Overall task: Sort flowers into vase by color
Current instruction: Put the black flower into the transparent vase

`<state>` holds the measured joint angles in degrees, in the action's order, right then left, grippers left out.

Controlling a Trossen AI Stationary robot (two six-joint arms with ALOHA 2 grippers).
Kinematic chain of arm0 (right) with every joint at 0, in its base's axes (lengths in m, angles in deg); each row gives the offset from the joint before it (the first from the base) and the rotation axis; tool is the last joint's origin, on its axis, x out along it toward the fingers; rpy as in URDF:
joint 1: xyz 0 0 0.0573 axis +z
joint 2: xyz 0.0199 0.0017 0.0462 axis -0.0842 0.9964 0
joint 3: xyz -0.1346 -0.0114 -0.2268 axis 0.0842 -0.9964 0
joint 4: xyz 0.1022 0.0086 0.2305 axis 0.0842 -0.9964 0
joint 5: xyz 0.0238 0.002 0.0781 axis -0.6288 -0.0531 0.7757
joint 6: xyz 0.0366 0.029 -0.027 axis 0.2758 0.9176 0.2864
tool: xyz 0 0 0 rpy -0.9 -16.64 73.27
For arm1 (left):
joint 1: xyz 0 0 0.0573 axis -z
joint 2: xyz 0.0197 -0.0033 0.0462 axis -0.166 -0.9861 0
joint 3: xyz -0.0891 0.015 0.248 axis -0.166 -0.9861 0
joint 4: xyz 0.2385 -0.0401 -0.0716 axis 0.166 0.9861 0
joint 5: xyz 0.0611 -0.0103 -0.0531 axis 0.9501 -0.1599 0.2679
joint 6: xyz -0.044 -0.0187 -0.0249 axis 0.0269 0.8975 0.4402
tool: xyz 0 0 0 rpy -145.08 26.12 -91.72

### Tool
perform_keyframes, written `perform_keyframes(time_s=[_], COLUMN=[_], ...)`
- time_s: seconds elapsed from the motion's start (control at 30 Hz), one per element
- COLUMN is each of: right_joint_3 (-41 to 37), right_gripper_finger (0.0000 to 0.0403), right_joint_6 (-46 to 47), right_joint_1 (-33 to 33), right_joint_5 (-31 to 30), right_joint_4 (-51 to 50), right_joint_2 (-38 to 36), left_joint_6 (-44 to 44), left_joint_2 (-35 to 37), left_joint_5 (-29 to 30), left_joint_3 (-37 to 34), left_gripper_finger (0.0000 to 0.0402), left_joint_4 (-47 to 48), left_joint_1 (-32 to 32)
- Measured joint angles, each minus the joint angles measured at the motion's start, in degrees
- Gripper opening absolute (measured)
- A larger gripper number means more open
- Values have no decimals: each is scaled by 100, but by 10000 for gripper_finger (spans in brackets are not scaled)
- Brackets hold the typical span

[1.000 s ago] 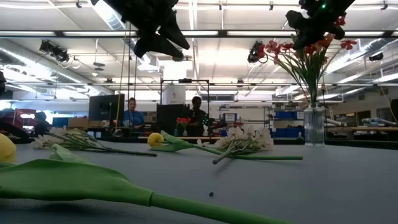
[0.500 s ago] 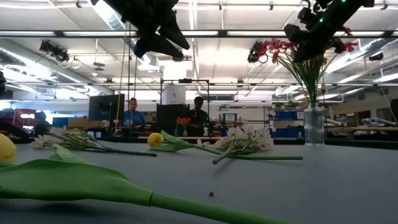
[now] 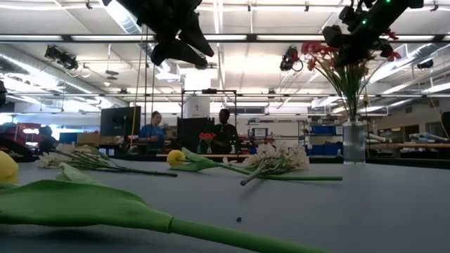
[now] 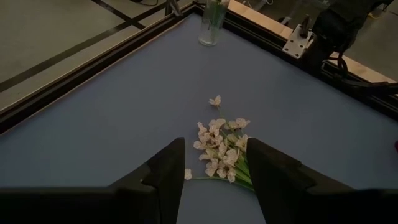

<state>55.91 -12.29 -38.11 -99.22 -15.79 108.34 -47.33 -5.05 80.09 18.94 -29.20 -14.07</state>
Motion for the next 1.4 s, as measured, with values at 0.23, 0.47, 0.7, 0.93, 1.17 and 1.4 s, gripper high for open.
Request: perform_keyframes(time_s=[0.23,0.47,0.7,0.93,1.17,1.4], right_joint_3=[0,0,0,72,638,1322], right_gripper_finger=[15,15,38,112,165,177], right_joint_6=[-42,-43,-64,-42,63,306], right_joint_1=[-138,-155,-153,-153,-153,-151], right_joint_5=[106,153,335,453,1052,1610], right_joint_4=[-107,-143,-155,-337,-1235,-2263], right_joint_2=[0,81,55,-144,-204,-192], left_joint_6=[-25,-25,-25,41,100,107], left_joint_2=[0,0,0,0,0,0], left_joint_5=[2,1,0,0,0,0], left_joint_3=[0,0,0,0,0,0], left_gripper_finger=[176,176,176,176,176,176], left_joint_4=[-3,-8,-11,-11,-11,-11], left_joint_1=[-57,-57,-57,-51,-52,-50])
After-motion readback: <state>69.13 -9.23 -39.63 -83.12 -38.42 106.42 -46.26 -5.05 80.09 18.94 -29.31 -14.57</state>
